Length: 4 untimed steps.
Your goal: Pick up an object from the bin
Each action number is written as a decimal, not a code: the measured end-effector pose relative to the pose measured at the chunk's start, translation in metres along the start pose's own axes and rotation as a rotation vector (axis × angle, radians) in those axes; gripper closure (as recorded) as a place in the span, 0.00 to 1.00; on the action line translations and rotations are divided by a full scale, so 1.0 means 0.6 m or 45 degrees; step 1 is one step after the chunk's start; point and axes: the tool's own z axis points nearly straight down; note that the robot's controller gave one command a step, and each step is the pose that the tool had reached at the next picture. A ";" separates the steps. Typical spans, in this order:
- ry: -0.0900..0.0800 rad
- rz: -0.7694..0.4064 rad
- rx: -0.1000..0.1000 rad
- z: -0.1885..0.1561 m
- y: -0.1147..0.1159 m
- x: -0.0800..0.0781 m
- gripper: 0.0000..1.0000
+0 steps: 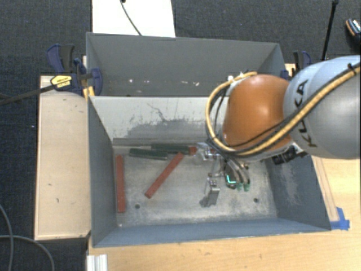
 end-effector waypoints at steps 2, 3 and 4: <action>-0.009 -0.323 0.000 0.142 0.064 -0.103 0.00; -0.009 -0.463 0.000 0.145 0.084 -0.107 0.00; 0.002 -0.632 0.000 0.197 0.100 -0.095 0.00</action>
Offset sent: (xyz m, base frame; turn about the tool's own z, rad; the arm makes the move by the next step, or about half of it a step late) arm 0.0636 0.0354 -0.1175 -0.2131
